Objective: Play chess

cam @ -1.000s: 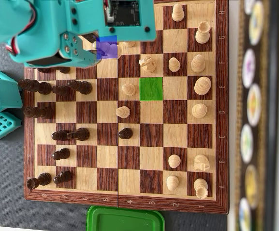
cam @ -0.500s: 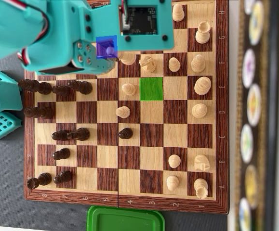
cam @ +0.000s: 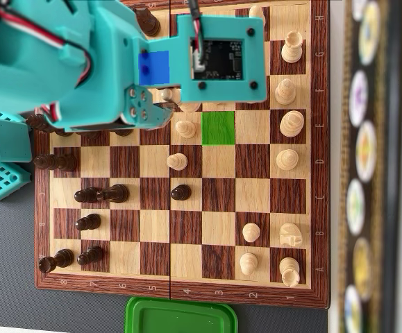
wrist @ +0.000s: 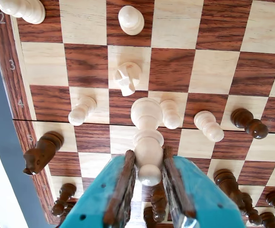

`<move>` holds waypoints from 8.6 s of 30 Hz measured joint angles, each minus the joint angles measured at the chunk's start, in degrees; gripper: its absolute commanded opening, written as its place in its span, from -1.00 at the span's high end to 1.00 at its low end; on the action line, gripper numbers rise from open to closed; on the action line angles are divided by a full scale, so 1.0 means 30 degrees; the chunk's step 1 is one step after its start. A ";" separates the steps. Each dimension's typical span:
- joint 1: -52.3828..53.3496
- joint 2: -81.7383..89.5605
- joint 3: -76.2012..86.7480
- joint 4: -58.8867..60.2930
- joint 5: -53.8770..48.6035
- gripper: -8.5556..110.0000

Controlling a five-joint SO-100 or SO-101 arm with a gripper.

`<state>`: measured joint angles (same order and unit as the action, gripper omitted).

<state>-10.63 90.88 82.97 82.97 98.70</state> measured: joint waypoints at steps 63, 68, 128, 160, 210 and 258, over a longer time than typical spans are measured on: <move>0.1230 -0.6240 -0.3809 0.0000 -0.1055 0.74; 0.1289 -0.6621 -0.4131 0.0000 -0.1465 0.74; 0.1641 0.1758 0.0205 0.0000 -0.1494 0.58; 0.3076 1.8926 1.3330 -0.2900 -0.1494 0.58; 0.2549 3.3428 3.0000 -4.0195 -0.1494 0.57; 0.2812 3.3809 3.2285 -6.1523 -0.4834 0.57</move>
<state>-2.20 192.30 179.82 -101.60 84.20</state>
